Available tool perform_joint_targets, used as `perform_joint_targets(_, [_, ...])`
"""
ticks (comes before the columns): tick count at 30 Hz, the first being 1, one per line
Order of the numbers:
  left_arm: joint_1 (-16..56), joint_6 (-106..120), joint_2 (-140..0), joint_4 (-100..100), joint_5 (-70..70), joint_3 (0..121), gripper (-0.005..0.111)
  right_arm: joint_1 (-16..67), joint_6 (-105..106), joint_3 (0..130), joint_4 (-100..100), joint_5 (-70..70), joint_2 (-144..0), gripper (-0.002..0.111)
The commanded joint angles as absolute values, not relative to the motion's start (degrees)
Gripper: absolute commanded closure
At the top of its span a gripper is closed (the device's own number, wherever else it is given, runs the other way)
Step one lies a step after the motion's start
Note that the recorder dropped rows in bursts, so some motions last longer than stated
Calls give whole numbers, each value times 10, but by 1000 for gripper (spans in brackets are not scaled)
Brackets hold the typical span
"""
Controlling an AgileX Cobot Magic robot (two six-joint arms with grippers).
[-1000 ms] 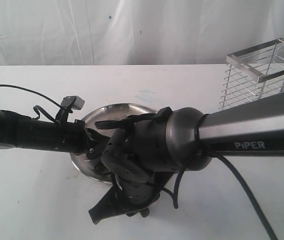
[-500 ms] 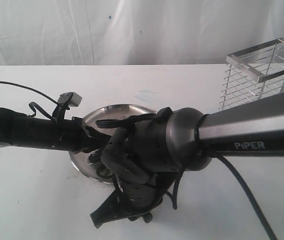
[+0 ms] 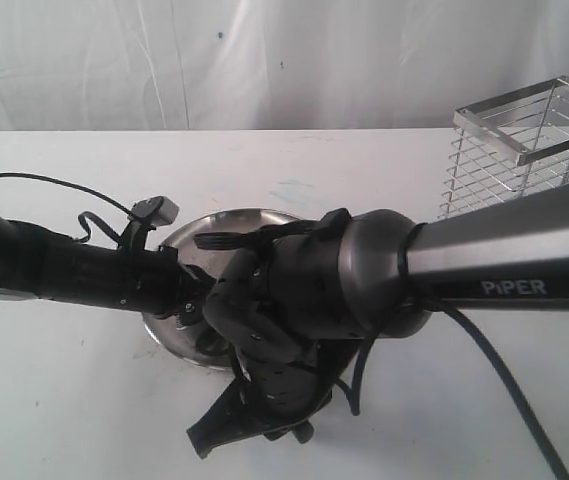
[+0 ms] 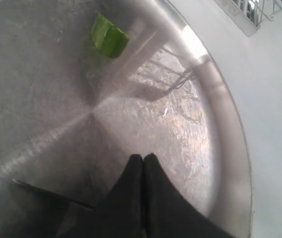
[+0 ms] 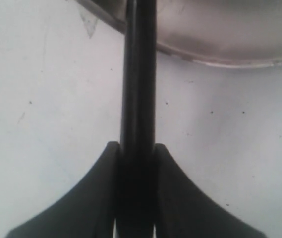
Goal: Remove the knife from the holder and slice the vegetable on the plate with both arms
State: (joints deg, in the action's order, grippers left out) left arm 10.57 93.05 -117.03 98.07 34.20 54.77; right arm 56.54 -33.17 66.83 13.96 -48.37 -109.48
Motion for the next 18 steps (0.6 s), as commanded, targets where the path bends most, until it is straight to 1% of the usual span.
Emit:
perform_joint_targets(1, [110,779,-1186,859,255,543,107,559,-271,667,115,-551,-1069,108])
perform_joint_targets(5, [110,717,-1186,790,291,544,107,541,-230,667,95,-573,-1070,108])
perform_joint_targets(10, [110,715,-1186,787,317,544,107,536,-142,667,18,-591,-1070,108])
perform_joint_targets(14, [110,707,-1178,792,325,544,107,536,-134,667,11,-604,-1070,108])
perform_joint_targets(18, [110,707,-1141,792,333,562,107,536,-134,667,11,-604,-1070,108])
